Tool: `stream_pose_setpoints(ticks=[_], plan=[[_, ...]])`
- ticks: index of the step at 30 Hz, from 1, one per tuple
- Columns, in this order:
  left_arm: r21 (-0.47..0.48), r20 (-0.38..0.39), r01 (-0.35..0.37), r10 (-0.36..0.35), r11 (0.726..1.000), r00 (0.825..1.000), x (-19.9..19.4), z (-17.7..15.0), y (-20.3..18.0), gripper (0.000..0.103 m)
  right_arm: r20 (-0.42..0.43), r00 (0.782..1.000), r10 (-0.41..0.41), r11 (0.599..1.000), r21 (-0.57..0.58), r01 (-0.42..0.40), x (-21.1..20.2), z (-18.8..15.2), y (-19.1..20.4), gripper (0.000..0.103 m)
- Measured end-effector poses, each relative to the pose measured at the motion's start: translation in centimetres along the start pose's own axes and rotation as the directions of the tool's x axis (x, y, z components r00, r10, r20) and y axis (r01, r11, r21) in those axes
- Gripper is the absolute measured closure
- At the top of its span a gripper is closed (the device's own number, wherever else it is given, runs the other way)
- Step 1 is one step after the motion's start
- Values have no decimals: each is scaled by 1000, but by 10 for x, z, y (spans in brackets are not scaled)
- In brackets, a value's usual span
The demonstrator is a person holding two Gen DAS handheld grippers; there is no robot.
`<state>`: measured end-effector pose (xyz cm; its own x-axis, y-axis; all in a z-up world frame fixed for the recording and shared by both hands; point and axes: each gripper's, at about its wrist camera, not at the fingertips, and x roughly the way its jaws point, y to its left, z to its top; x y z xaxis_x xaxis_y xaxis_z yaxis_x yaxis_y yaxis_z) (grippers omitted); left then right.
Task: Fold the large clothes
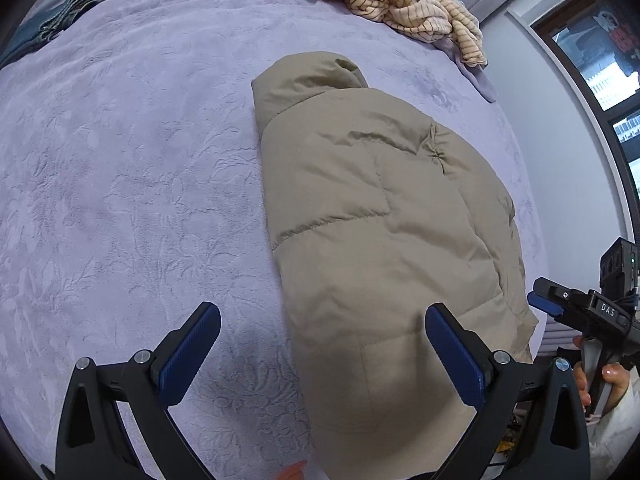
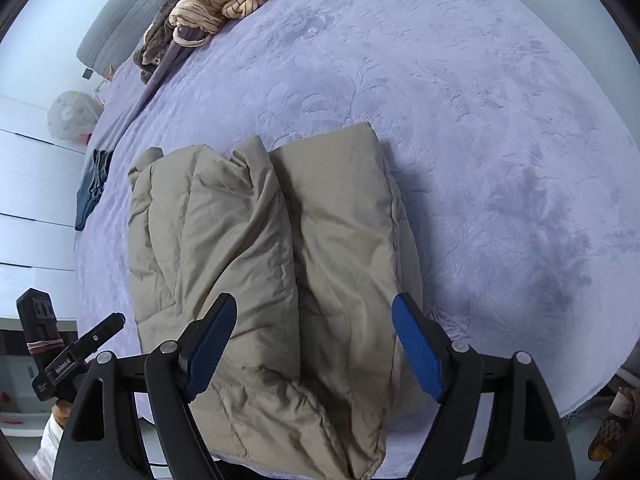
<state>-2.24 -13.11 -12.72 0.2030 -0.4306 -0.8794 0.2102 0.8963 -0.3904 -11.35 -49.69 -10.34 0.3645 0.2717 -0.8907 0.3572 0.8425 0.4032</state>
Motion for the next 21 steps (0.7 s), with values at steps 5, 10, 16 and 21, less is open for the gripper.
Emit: stream_pose_setpoints(ticks=[5,10,16,21], plan=[[-43,-41,76,-78,996,996,22,1,0,1,-3,996,86,996,38,-86,15,17,-28,0],[-101,-74,193,-201,976,977,41,1,8,1,-74,968,239,962,153,-226,50,29,-62,0],[-220,-90,361,-388,906,917,70,7,29,1,-68,885,461,854,305,-421,92,31,-85,0],[-260,-96,384,-420,886,903,85,14,35,1,-51,767,639,743,300,-599,97,41,-69,0]])
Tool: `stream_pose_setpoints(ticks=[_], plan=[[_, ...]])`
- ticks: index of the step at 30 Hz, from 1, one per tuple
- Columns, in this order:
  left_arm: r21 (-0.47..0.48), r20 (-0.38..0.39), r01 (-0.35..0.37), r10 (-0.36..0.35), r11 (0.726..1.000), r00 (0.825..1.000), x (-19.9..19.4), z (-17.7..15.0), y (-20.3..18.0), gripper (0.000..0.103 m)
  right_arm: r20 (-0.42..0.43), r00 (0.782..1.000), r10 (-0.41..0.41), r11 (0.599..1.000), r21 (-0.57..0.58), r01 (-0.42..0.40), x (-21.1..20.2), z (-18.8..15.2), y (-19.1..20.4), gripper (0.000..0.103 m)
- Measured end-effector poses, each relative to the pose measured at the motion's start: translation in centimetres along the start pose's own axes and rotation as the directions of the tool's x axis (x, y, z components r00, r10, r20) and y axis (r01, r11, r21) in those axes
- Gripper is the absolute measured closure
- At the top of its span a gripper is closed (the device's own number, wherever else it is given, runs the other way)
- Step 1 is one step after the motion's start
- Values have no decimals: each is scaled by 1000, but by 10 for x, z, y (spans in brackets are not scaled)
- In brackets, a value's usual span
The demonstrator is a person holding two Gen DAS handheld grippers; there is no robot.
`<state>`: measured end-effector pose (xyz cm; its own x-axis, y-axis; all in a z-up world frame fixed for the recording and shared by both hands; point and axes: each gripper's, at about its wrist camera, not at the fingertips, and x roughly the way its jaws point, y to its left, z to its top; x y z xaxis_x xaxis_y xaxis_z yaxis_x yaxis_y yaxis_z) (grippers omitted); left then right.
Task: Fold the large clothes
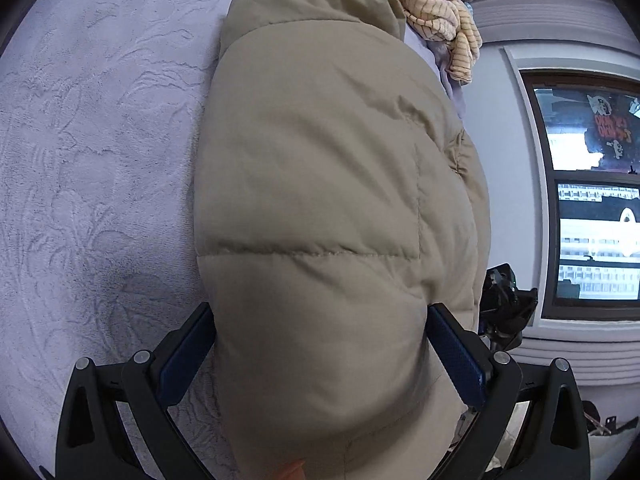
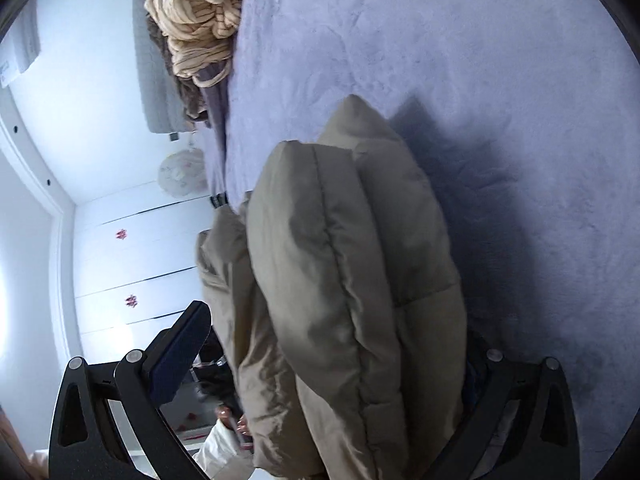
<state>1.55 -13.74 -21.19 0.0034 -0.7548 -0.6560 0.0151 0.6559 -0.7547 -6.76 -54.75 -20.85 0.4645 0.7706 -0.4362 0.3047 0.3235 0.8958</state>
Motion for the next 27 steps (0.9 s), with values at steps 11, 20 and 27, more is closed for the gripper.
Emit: stream_pose_setpoints(ticks=[11,20,27], plan=[[33,1,-76,76,997,997,23,15,-15,0,-226,927,-301,933,-273,236,69,23,33,0],[129,37,-109,106,986,994,27,23,-38,17,-191,921,-340,930,-210,300,71,18,31,5],[215,20,-14,10,976,1000,-10,35,-56,31,-122,938,-326,928,-232,292,62,0,74,50]])
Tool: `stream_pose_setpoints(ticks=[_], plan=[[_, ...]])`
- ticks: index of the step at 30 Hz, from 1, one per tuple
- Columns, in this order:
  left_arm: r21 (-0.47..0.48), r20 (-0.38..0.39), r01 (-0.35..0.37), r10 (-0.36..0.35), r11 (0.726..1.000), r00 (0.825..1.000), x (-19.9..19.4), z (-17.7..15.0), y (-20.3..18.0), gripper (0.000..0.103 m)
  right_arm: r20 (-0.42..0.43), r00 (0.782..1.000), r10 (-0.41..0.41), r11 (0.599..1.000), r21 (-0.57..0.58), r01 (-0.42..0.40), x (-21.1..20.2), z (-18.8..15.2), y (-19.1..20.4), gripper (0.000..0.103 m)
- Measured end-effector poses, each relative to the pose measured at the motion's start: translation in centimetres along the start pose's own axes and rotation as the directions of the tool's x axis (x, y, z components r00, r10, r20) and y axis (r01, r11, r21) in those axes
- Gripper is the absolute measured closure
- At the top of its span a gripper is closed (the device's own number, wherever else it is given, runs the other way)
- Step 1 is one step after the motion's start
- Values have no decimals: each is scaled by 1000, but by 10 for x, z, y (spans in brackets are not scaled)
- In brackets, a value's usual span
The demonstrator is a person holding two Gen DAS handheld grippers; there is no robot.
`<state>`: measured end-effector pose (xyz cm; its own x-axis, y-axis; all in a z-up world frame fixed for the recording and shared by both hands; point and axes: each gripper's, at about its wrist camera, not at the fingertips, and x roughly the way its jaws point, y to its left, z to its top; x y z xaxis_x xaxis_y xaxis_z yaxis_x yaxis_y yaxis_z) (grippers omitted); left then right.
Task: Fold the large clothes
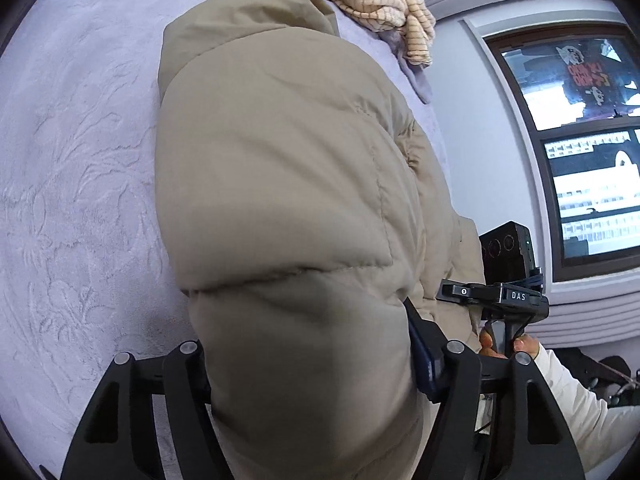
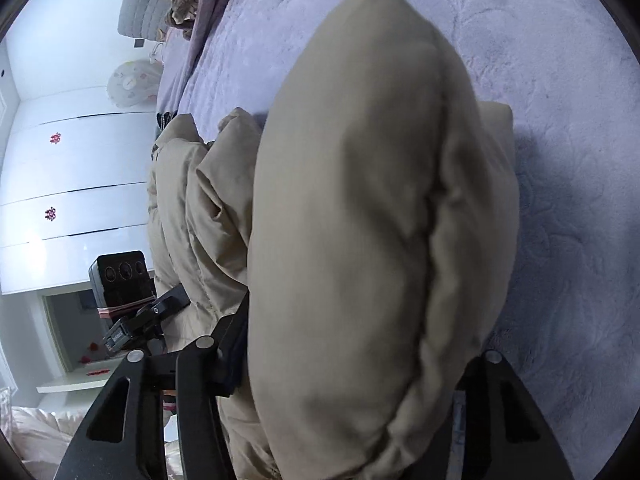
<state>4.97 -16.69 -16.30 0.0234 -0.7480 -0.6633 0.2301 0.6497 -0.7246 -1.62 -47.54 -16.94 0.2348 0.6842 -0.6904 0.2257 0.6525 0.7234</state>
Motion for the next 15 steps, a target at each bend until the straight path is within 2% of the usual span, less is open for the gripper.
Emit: stream_pose_setpoints(ticks=[3,6,11,15], plan=[[32,37,22,-23,999,999,-24,20,-4,31,38,998,43,999,-14,-42,-1,5,25,51],[42,98,25,-29,999,995,-56,42,3,31,67,994,92,995,-44,-89,6,24,55,52],[70,189,-54,40,996,981,-96,95,22,31,84,989,123,988,-108,-114,40,78,103,52],[51,250,-133,116,990,961,-115,136,50,31,89,985,150,983,-123,-138,78,121,124,52]])
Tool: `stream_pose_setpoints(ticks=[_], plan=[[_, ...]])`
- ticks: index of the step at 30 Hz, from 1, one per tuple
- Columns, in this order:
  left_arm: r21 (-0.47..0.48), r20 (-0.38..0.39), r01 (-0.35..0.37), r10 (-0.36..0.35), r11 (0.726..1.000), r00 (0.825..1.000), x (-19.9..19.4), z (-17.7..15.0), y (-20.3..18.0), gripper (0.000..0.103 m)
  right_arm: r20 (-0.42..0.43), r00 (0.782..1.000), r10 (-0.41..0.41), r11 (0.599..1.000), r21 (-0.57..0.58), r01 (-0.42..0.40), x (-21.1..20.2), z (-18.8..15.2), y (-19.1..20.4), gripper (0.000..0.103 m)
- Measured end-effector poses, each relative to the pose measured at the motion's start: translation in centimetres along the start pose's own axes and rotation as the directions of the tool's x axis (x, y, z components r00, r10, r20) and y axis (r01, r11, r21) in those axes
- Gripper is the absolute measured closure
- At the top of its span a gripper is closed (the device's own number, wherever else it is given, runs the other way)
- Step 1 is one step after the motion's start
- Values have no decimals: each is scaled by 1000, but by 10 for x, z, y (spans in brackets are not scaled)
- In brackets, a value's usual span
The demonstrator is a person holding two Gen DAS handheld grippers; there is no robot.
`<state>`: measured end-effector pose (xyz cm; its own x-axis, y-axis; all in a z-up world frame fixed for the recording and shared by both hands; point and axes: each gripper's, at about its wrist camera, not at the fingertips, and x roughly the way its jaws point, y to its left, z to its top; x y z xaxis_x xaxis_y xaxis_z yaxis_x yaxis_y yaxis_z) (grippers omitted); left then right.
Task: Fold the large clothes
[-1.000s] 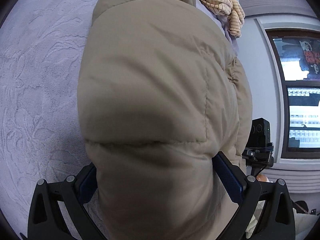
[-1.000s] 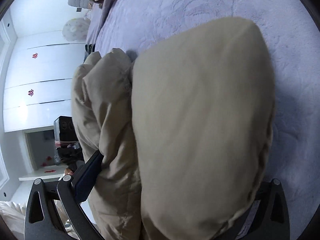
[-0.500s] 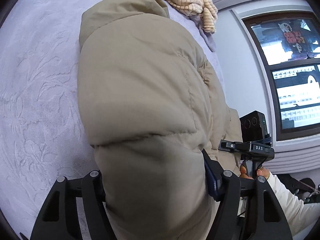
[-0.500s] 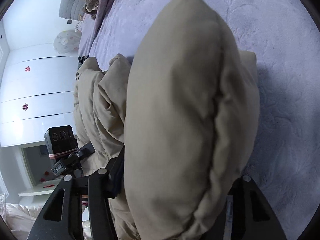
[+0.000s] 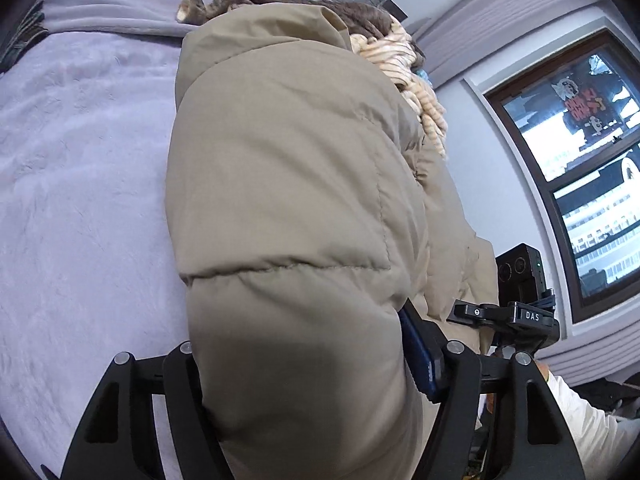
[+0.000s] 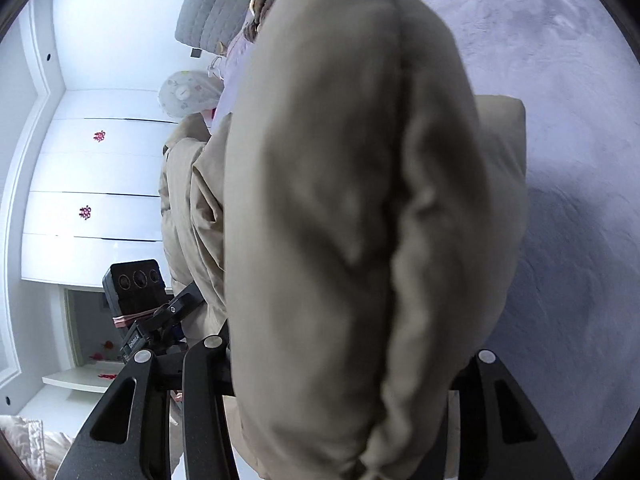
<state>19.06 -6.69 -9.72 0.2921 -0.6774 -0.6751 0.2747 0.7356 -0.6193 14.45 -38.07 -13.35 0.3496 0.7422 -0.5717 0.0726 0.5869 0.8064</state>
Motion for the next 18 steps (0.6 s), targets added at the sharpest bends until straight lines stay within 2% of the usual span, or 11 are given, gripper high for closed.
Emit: stream_pose_setpoints(ticks=[3,5,6,8,9,10,13,14,16,18], plan=[[-11,11,-83,83,997,997,14,19,26,31,0,1000,-22,1000,-3,22,30,23,-3,52],[-17,-20,-148,147,989,989,34,22,41,30,-8,997,-70,997,6,71,49,33,-12,52],[-18,-34,-171,170,985,985,43,22,48,23,-8,996,-93,996,5,93,55,37,-16,52],[-48,-44,-181,179,982,983,59,12,64,15,-12,990,-138,990,-2,138,64,43,-25,48],[-65,-43,-179,176,982,983,63,11,70,12,-16,988,-153,988,-4,153,69,44,-29,42],[-72,-39,-177,175,982,984,63,8,75,10,-19,986,-167,986,-1,167,72,45,-33,37],[-48,-26,-198,197,979,980,64,3,73,10,-23,981,-193,981,27,194,76,42,-34,30],[-39,-24,-208,207,977,978,65,1,69,10,-23,976,-216,976,31,217,65,42,-26,29],[-25,-23,-228,227,973,974,66,1,63,9,-18,951,-308,951,17,308,52,37,-11,27],[-18,-21,-236,236,971,972,63,-1,64,9,17,912,-409,912,-17,409,39,31,6,26]])
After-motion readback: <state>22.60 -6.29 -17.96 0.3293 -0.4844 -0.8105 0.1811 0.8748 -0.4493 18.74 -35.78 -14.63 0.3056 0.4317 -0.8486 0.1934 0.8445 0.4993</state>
